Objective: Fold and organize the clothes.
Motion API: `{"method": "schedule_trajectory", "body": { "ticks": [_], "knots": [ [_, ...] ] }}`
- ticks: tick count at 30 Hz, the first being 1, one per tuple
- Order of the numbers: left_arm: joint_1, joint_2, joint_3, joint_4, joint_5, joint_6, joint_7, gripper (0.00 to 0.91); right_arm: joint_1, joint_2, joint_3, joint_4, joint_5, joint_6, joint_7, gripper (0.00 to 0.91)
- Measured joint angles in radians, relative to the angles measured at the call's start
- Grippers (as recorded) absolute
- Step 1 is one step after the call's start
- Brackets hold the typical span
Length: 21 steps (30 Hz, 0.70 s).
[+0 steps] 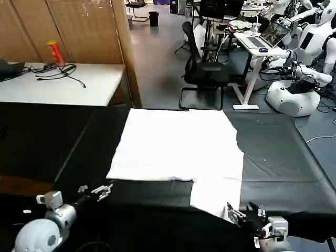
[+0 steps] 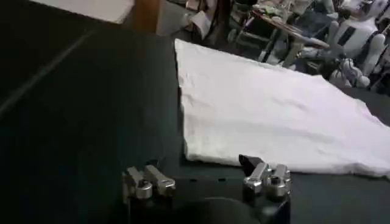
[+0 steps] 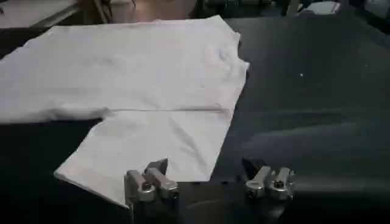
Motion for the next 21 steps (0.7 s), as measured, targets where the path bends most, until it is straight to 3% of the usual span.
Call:
{"method": "schedule_trajectory", "body": {
  "ticks": [3,4,5,6,8,10,11,12,13,14,15,16,17,18,21],
  "knots": [
    [-0.012,-0.005,0.007,0.007,0.018,-0.007,0.002,0.878,0.004,0.012,-0.016,-0.007,-0.014,0.005,0.016,0.878],
    [-0.014,-0.007,0.009,0.010,0.020,-0.010,-0.001,0.839,0.006,0.016,-0.021,-0.010,-0.019,0.006,0.021,0.878],
    [-0.019,-0.010,0.012,0.015,0.019,-0.013,-0.005,0.692,0.008,0.019,-0.026,-0.014,-0.022,0.006,0.025,0.878],
    [-0.023,-0.012,0.014,0.019,0.019,-0.016,-0.008,0.653,0.011,0.022,-0.030,-0.016,-0.025,0.006,0.028,0.878],
    [-0.033,-0.017,0.019,0.029,0.011,-0.021,-0.013,0.449,0.014,0.027,-0.037,-0.019,-0.030,0.006,0.032,0.878],
    [-0.041,-0.019,0.023,0.037,0.005,-0.022,-0.015,0.390,0.016,0.032,-0.043,-0.023,-0.035,0.005,0.032,0.878],
    [-0.046,-0.020,0.026,0.042,0.006,-0.022,-0.015,0.312,0.017,0.035,-0.046,-0.025,-0.037,0.005,0.033,0.790],
    [-0.051,-0.020,0.029,0.049,0.007,-0.023,-0.015,0.263,0.018,0.037,-0.049,-0.028,-0.039,0.004,0.033,0.761],
    [-0.056,-0.021,0.031,0.057,0.008,-0.024,-0.015,0.127,0.019,0.040,-0.051,-0.030,-0.041,0.003,0.036,0.712],
    [-0.060,-0.023,0.034,0.066,0.008,-0.024,-0.015,0.098,0.019,0.043,-0.054,-0.031,-0.042,0.002,0.038,0.683],
    [-0.064,-0.025,0.037,0.074,0.009,-0.024,-0.016,0.020,0.018,0.045,-0.057,-0.032,-0.043,0.001,0.038,0.546],
    [-0.067,-0.027,0.038,0.081,0.009,-0.026,-0.015,0.000,0.017,0.046,-0.059,-0.032,-0.045,0.000,0.040,0.478],
    [-0.069,-0.029,0.039,0.090,0.012,-0.028,-0.016,0.000,0.016,0.048,-0.061,-0.032,-0.047,0.000,0.040,0.254],
    [-0.069,-0.031,0.041,0.095,0.015,-0.029,-0.016,0.000,0.016,0.049,-0.061,-0.033,-0.047,0.000,0.040,0.098],
    [-0.064,-0.035,0.044,0.103,0.028,-0.033,-0.016,0.000,0.014,0.050,-0.061,-0.033,-0.047,-0.001,0.039,0.029]
  ]
}}
